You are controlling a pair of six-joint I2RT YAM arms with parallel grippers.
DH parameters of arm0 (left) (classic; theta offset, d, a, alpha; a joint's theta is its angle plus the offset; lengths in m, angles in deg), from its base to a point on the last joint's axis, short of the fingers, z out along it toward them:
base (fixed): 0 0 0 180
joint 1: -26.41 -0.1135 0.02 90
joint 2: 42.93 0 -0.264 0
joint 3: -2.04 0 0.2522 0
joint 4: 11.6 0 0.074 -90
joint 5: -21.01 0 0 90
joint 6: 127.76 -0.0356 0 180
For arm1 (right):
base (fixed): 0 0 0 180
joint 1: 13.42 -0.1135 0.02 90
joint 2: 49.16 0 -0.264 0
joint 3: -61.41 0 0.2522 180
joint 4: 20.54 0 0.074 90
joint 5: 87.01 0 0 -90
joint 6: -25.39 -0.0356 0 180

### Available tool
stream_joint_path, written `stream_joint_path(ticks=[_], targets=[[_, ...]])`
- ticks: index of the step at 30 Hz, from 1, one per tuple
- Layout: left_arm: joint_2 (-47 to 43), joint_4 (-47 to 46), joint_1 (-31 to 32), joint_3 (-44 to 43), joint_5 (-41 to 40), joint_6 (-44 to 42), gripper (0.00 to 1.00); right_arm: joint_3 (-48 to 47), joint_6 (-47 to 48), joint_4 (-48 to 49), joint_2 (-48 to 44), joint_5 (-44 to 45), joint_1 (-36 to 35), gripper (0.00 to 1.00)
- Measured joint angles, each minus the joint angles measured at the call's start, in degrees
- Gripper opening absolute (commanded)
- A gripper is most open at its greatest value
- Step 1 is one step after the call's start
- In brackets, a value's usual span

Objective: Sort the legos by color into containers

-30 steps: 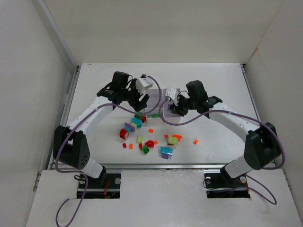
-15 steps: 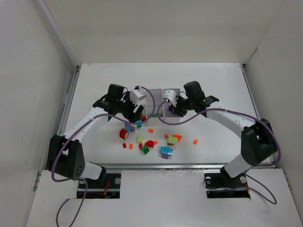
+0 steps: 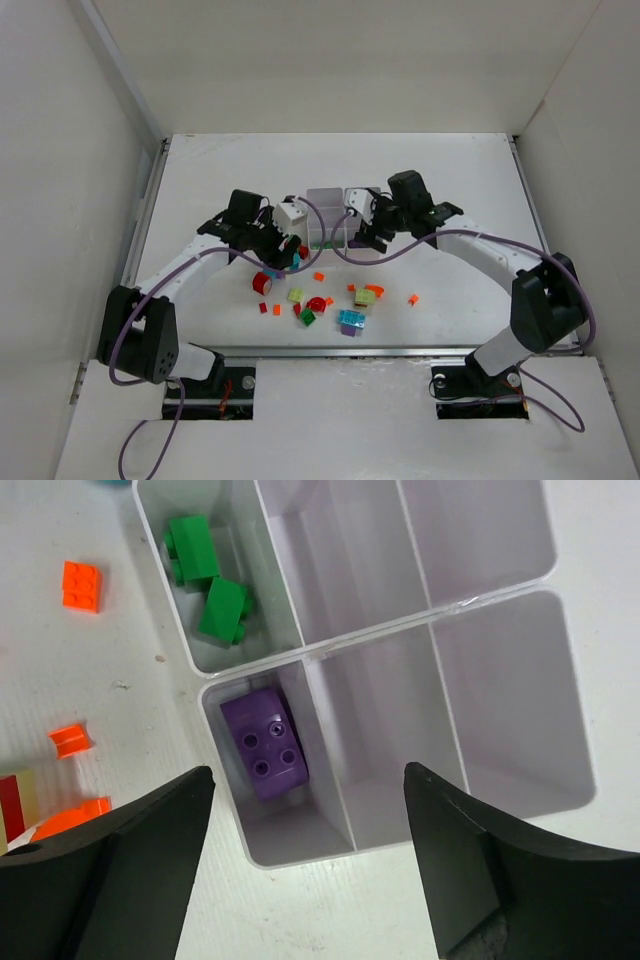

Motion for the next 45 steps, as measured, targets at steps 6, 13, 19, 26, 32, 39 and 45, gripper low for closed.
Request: stream_joint_path(ticks=[6,13,19,26,32,39,45], targets=[[-0.17,-0.02,0.00,2.14,-0.57,-1.68,0.72,-0.44,-1.22,1.64,-4.83,1.33,-0.31,0.82],[2.67,-0.70,0.00,3.08,-4.04,-3.19,0.72,-1.22,-2.34,4.24,-8.59,2.95,-1.14,0.82],[7.06,-1.14,-0.04,3.08,-4.15,-4.44,0.72,-1.22,-3.34,4.31,-8.79,4.00,-1.14,0.82],[10.36,-2.27,-0.04,2.45,-3.26,-4.02,0.43,-0.98,-4.07,4.63,-8.94,4.87,-1.49,0.82],[10.73,-2.89,-0.04,2.19,-2.84,-3.91,0.11,-0.35,-5.11,5.31,-9.64,5.77,-1.77,0.82],[10.47,-2.08,-0.04,2.19,-2.84,-4.20,0.00,0.00,-6.88,5.88,-11.80,6.93,-1.81,0.82],[3.98,1.09,-0.28,2.19,-3.61,-7.78,0.00,-2.43,-7.87,6.08,-13.33,9.77,-1.81,0.82]])
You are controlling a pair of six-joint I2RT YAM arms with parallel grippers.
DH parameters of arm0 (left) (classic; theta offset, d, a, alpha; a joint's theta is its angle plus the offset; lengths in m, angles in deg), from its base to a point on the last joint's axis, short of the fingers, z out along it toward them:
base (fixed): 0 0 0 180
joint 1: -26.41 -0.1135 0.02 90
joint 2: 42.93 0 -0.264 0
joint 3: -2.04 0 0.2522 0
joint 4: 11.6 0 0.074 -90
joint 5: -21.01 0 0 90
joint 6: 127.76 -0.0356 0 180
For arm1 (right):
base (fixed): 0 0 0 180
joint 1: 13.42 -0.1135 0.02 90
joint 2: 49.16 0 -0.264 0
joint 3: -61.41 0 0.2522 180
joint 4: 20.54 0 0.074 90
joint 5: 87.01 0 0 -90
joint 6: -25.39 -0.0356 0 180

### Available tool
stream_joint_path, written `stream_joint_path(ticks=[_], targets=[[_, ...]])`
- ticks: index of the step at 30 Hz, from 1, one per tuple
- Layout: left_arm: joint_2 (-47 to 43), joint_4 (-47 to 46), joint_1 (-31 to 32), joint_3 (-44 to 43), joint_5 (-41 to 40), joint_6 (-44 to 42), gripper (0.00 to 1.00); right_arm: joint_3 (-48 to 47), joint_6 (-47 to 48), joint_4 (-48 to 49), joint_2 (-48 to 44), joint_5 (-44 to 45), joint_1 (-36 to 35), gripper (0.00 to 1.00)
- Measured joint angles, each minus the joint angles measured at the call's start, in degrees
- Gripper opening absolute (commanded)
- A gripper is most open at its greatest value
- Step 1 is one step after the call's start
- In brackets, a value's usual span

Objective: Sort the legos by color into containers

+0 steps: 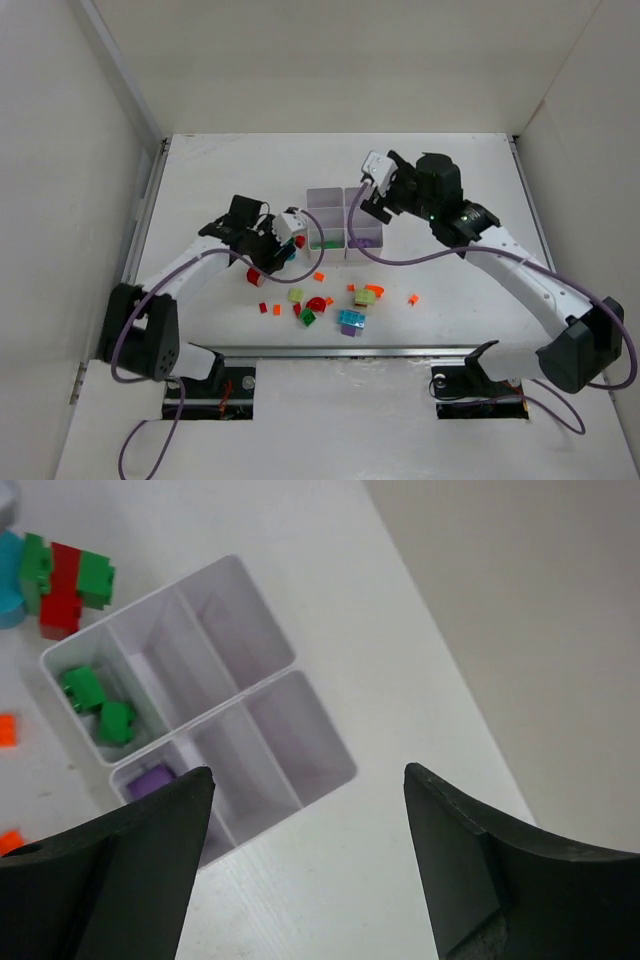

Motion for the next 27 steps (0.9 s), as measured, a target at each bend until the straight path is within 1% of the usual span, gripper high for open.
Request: stream_joint_path(ticks=[1,2,5,8,10,13,17,18,22,27], targets=[[-2.29,0.22,-0.20,0.00,-0.02,-1.33,0.00,-0.85,-0.02,0.35,-0.37,1.05,0.00,0.96],[-4.50,0.20,-0.24,0.00,0.07,-2.51,0.00,-1.86,-0.66,0.87,-0.81,2.05,0.00,1.00],[-12.59,-0.76,-0.63,0.02,1.11,-6.75,0.00,-4.92,-3.69,3.58,-1.99,6.14,-0.04,1.00],[-20.00,-3.41,-0.70,0.07,4.76,-10.95,0.00,-9.20,-11.47,5.79,-2.27,10.43,-0.04,1.00],[-23.41,-5.46,-0.70,0.09,8.31,-13.64,0.00,-11.50,-16.41,7.28,-2.27,10.36,0.02,1.00],[-25.59,-7.91,-0.70,0.04,13.05,-16.24,0.00,-14.16,-22.27,8.26,-1.79,2.84,0.00,1.00],[-24.41,-7.76,-0.68,-1.18,17.90,-18.60,0.00,-17.62,-29.88,9.14,1.05,-7.45,-0.04,1.00],[-24.00,-7.52,-0.68,-1.60,18.67,-19.19,0.00,-17.88,-31.80,9.31,1.73,-10.67,-0.04,1.00],[-23.58,-6.60,-0.70,-2.03,20.83,-21.66,0.00,-17.99,-36.46,9.16,4.98,-18.80,0.76,1.00],[-23.69,-5.60,-0.02,-2.14,22.21,-24.04,0.00,-19.12,-42.49,8.63,10.99,-29.94,3.04,0.99]])
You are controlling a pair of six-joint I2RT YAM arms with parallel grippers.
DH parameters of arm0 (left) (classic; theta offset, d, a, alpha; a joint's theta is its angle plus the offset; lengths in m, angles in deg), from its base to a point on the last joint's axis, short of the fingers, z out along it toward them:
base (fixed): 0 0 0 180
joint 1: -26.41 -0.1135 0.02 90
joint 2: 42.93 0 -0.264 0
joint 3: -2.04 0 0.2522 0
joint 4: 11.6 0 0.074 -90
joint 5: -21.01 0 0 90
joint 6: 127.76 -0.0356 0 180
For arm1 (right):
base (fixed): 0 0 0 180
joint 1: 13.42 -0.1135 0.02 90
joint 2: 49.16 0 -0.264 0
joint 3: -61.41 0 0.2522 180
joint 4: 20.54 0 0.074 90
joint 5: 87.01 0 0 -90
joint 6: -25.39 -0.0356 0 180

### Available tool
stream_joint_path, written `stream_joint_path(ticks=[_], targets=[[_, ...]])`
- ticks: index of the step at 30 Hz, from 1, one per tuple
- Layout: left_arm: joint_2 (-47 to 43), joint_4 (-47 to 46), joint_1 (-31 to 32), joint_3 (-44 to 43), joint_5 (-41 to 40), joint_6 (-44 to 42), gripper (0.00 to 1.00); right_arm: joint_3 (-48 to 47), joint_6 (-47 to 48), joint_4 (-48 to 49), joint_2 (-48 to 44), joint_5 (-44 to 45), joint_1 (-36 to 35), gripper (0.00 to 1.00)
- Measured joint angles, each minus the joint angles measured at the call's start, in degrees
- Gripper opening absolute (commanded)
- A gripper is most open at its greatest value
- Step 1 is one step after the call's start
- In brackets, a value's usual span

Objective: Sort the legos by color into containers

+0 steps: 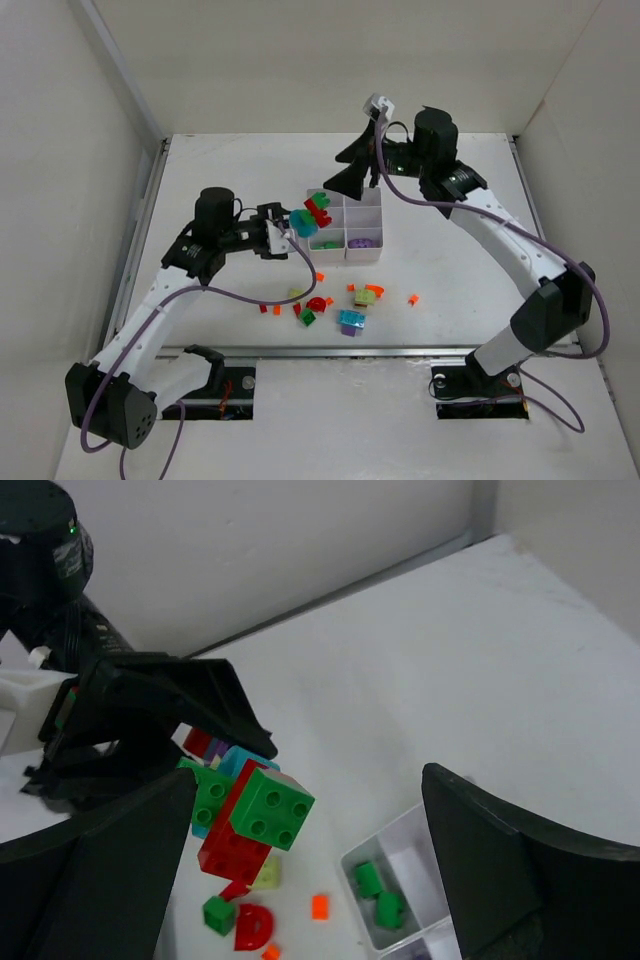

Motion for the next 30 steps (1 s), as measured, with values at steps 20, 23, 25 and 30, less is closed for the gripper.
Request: stream_joint_path(ticks=[20,23,25,30], targets=[[-0.46,0.79,0.70,-0.11,1.29,-1.16,0.00,-1.79,-7.04,-1.11,9.31,-18.75,0.79,0.86],[-0.46,0.76,0.70,-0.11,1.22,-1.14,0.00,-1.79,-7.06,-1.18,10.75,-19.08,0.28,0.80],[-0.55,0.76,0.70,-0.11,1.20,-0.87,0.00,-1.79,-7.23,-1.36,12.15,-19.10,0.17,0.72],[-1.01,0.68,0.70,-0.09,0.81,-0.39,0.00,-1.86,-7.63,-1.62,13.20,-19.08,0.17,0.41]])
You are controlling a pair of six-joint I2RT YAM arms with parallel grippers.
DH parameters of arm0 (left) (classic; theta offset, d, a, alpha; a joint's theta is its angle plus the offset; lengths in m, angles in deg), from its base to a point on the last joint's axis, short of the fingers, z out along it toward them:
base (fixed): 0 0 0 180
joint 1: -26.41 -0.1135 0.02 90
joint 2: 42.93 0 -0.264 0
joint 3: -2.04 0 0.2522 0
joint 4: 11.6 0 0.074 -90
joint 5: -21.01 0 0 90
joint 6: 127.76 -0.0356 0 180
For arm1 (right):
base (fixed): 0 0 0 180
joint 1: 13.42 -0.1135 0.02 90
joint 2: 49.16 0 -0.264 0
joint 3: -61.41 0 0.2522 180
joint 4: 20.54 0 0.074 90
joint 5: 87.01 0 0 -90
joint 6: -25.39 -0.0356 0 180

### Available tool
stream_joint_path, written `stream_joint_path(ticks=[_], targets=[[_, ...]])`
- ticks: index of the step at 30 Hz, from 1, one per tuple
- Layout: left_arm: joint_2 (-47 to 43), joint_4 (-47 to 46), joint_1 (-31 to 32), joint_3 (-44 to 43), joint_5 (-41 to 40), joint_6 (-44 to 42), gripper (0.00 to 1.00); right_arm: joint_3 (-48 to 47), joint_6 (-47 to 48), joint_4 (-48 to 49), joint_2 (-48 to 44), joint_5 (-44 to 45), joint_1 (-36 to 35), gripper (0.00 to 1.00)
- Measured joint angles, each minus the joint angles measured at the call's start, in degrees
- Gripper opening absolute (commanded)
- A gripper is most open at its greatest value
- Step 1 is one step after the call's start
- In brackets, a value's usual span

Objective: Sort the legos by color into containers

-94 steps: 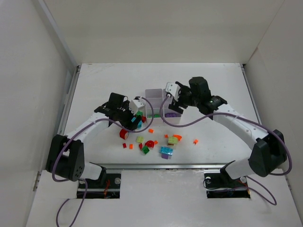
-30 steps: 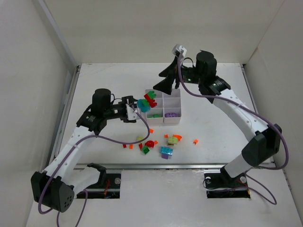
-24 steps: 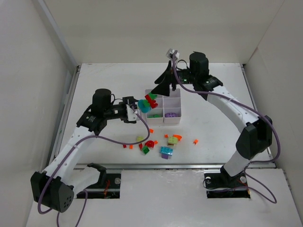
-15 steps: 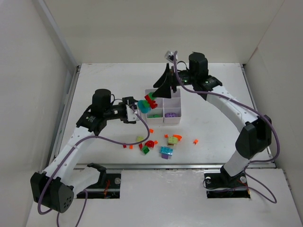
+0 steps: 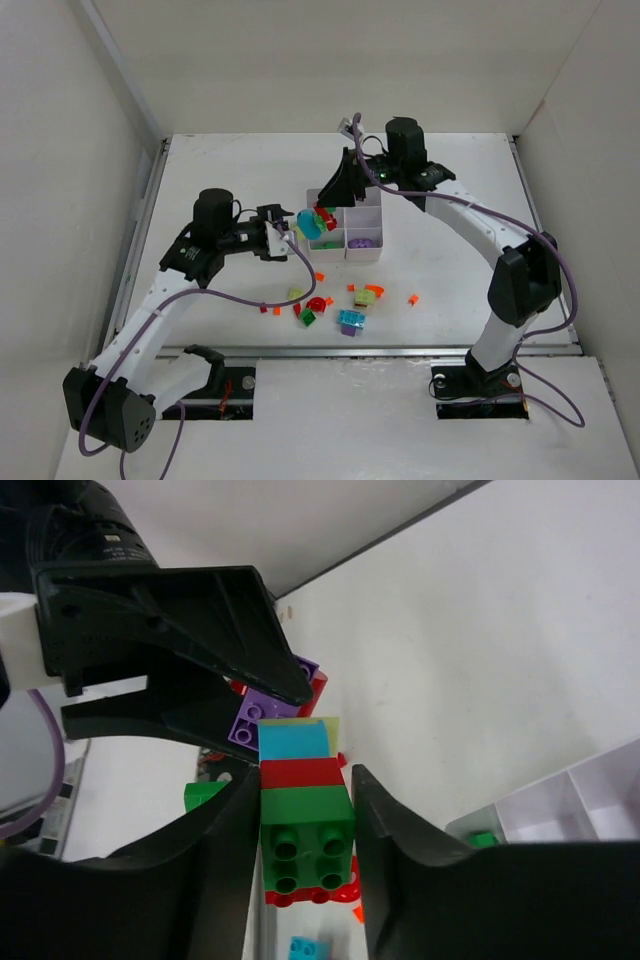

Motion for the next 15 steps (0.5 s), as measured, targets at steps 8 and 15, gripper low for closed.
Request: stream_joint_path(ticks=[8,15], targets=[[-0.92,-0.11,-0.07,0.85,-0.02,0.74,0.00,-0.13,-0.48,0.02,0.48,-0.11,0.00,0.11],[-1.01,-0.52,-0.04,6.25,-3.17,2.19,0.00,-0.20,-0.98,0.00,1.86,0.20,0.20,0.00]])
